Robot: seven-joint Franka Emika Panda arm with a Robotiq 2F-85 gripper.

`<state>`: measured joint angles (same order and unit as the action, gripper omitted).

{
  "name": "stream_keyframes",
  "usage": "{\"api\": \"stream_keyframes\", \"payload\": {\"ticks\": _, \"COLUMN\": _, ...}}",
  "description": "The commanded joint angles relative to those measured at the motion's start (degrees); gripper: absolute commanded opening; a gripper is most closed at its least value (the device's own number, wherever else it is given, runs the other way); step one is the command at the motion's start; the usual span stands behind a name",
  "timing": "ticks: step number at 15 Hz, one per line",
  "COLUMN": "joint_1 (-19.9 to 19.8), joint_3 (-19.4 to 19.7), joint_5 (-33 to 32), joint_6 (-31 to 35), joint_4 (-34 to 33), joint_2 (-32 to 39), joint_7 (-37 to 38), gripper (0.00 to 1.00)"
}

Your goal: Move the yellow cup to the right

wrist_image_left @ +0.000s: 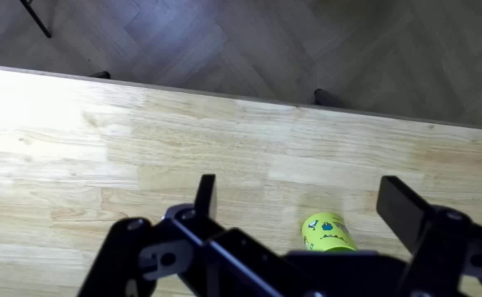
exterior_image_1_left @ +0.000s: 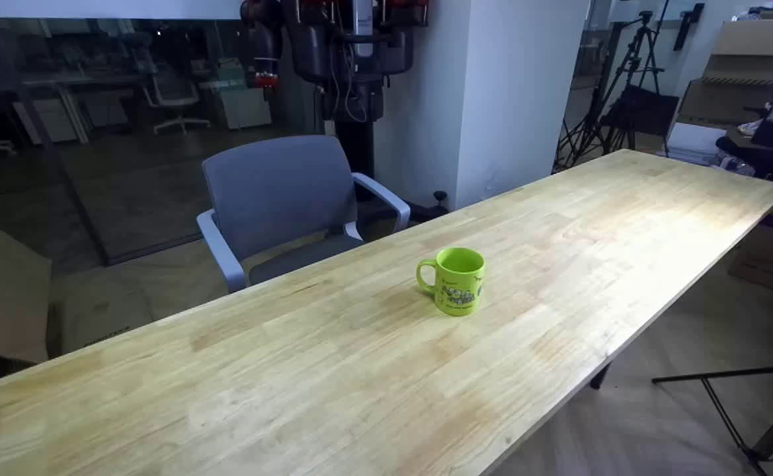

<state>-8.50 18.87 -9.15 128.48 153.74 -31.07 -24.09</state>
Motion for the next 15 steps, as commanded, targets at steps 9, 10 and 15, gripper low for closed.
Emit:
{"api": "stream_keyframes", "payload": {"ticks": 9, "joint_1": -0.7, "joint_3": -0.8, "joint_5": 0.5, "joint_6": -0.1, "joint_4": 0.0, "joint_2": 0.1, "joint_7": -0.4, "gripper": 1.0}}
{"api": "stream_keyframes", "payload": {"ticks": 10, "joint_1": -0.7, "joint_3": -0.8, "joint_5": 0.5, "joint_6": -0.1, "joint_4": 0.0, "joint_2": 0.1, "joint_7": -0.4, "gripper": 1.0}}
{"api": "stream_keyframes", "payload": {"ticks": 15, "joint_1": -0.8, "joint_3": -1.1, "joint_5": 1.3, "joint_6": 3.8, "joint_4": 0.1, "joint_2": 0.5, "joint_7": 1.6, "gripper": 1.0}}
